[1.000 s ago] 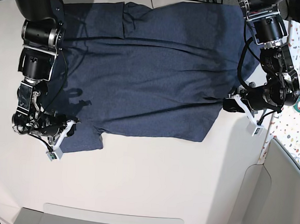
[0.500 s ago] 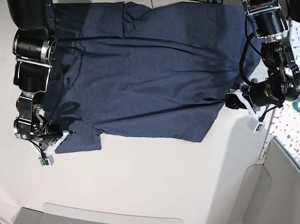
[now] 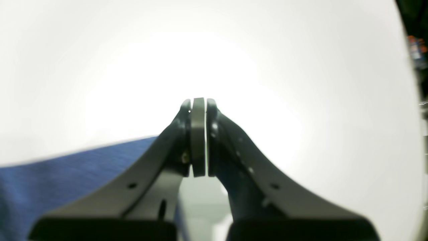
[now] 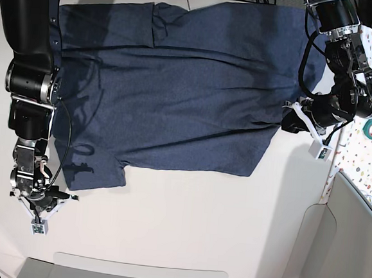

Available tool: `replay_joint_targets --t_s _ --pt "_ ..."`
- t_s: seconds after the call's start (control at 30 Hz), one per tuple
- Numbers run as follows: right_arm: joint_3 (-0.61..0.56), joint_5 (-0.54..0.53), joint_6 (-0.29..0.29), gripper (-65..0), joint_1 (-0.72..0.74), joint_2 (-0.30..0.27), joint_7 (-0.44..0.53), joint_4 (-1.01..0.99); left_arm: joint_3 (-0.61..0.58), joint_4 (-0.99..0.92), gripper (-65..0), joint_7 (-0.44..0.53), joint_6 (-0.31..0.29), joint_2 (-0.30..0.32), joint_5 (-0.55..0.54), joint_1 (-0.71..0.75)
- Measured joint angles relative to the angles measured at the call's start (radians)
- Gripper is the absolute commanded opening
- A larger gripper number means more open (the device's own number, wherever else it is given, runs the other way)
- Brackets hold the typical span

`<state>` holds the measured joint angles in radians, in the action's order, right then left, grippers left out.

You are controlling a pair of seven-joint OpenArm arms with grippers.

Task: Layout the t-shirt on the table in an organized manner, then fold the t-shirt properly
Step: 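Grasp the hem corners with both grippers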

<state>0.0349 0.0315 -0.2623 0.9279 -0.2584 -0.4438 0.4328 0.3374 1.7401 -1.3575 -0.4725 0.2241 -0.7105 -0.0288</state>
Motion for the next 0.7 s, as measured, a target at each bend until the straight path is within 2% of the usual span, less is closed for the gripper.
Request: replay_joint_targets --t_s 0.07,0.17,0.3,0.37,0.5,0.7 --pt "0.0 -0.133 -0.011 -65.0 -0.018 0.008 -0.047 0.049 0.005 -0.005 -57.6 -0.001 0.001 -0.003 0.002 -0.014" --pt "-0.002 -0.346 -0.133 -65.0 -0.1 0.016 -0.25 0.233 0.025 -0.083 -52.4 0.005 0.001 -0.031 0.006 -0.109" --pt "-0.01 -0.5 -0.156 -65.0 -0.284 0.022 -0.499 0.558 0.087 -0.292 -47.2 0.017 0.005 -0.044 0.008 -0.225" --pt "-0.009 -0.515 -0.158 -65.0 -0.381 0.045 -0.594 0.735 0.116 -0.401 -46.0 0.014 0.005 -0.039 0.006 -0.269" --pt "-0.021 -0.549 -0.162 -65.0 -0.523 0.097 -0.67 0.98 0.142 -0.551 -44.8 0.028 0.008 -0.038 0.016 -0.323" --pt "-0.066 -0.516 -0.164 -65.0 -0.665 0.059 -0.719 1.02 0.135 -0.697 -44.8 0.126 0.004 -0.039 0.002 -0.34"
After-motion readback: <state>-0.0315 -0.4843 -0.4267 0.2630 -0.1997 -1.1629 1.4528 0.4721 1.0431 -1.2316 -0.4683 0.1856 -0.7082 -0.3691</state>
